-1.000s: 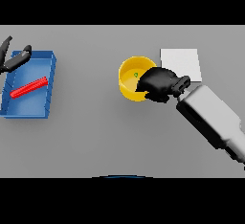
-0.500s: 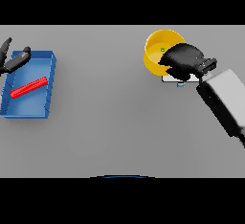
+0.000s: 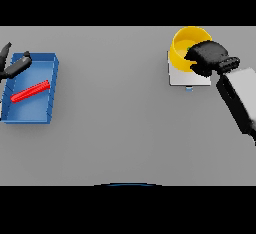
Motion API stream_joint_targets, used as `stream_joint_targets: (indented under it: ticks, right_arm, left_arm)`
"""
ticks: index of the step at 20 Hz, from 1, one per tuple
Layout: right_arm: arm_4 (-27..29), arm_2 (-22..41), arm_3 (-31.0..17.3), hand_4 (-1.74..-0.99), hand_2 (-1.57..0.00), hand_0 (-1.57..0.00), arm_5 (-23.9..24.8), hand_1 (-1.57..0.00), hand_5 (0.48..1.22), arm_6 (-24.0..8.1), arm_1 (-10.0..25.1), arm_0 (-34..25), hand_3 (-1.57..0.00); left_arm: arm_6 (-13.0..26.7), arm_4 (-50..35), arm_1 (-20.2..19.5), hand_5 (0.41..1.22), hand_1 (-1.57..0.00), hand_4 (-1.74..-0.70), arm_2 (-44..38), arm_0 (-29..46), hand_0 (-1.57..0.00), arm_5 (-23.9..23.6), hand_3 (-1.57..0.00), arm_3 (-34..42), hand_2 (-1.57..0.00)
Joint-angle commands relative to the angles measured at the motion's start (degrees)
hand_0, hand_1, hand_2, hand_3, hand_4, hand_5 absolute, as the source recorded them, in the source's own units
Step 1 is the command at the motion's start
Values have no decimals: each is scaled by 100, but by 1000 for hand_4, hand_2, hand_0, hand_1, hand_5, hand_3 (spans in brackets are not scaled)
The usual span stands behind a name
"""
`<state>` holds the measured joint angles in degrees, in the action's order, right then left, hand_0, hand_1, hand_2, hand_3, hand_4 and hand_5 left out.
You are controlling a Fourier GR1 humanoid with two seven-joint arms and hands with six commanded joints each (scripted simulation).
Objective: Pick up the red beaker and tilt it to pour out 1 green nut into yellow bowl. Pick up the yellow bowl and place it on the metallic measuring scale.
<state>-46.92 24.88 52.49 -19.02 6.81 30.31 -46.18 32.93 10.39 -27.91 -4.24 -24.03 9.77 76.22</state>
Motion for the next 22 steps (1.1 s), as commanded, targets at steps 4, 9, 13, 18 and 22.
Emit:
stream_joint_targets:
  ticks: [4,9,13,18,22]
  right_arm:
    - [66,-71,-440,-1741,-1398,-1571,170,-1571,1221,95,-102,-6,-1342]
    - [26,-35,-730,-1741,-1382,-1571,272,-1571,1221,46,-225,-45,-1402]
    - [67,-52,-842,-1741,-1404,-1571,174,-1571,1221,121,-187,-93,-1376]
    - [229,-168,-824,-1559,-848,-1147,-10,-958,1014,-2,-188,-40,-688]
    - [345,-252,-882,-1485,-376,-484,-163,-459,863,-135,-252,-36,-318]
  left_arm:
    - [35,42,-14,804,1,-858,31,-46,1,7,1,-9,1]
    - [103,49,3,799,1,-849,60,-84,1,36,1,-40,1]
    - [-7,49,-5,780,1,-842,34,-109,1,27,1,-129,1]
    - [-4,51,31,771,1,-834,51,-115,1,13,1,-134,1]
    - [-71,15,22,760,1,-837,3,-132,1,16,1,-192,1]
